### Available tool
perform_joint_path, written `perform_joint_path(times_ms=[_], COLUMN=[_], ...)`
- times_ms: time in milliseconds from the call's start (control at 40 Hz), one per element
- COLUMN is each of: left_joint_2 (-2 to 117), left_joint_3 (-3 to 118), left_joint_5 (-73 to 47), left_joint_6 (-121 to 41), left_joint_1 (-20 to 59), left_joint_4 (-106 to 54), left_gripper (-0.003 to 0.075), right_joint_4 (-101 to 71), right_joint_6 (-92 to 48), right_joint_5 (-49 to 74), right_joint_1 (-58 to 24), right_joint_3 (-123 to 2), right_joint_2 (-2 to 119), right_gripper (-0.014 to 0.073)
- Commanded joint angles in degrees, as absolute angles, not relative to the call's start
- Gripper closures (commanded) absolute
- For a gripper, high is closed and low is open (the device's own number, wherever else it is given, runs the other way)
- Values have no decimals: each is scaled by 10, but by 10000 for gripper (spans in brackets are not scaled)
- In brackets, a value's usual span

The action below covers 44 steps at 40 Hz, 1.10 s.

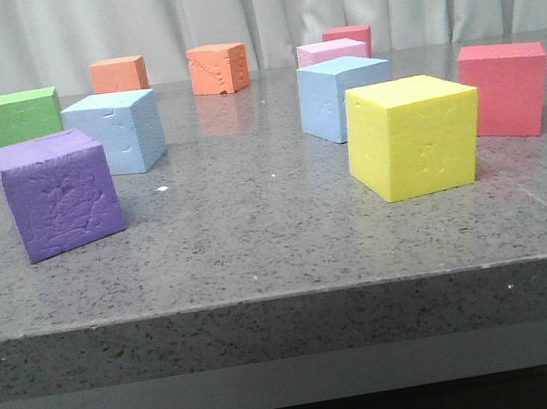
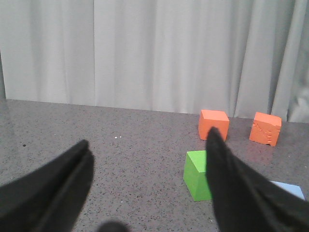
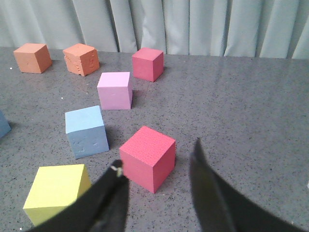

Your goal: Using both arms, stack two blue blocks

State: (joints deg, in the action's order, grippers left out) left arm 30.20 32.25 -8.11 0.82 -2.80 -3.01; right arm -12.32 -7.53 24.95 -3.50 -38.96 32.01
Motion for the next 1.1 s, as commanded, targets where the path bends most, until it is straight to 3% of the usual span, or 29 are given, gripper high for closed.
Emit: perform_joint_path(times_ms=[0, 50, 400, 826, 1076], left_joint_2=[308, 308, 308, 308, 308], left_joint_3=[345, 345, 345, 345, 345], left_joint_5=[-33, -33, -33, -33, -33], left_joint_6=[6, 6, 6, 6, 6], left_joint_1=[-29, -29, -29, -29, -29], left_joint_4=[-34, -34, -34, -34, -34], left_gripper=[54, 62, 62, 62, 62], right_joint_4=[-120, -120, -121, -121, -114], right_joint_6=[-80, -80, -80, -80, -82], right_joint_5=[199, 200, 197, 250, 304], right_joint_1=[-32, -32, -32, -48, -131], right_joint_3=[-411, -411, -413, -587, -736], right_joint_2=[324, 324, 349, 620, 779], right_gripper=[-19, -71, -59, -59, -59])
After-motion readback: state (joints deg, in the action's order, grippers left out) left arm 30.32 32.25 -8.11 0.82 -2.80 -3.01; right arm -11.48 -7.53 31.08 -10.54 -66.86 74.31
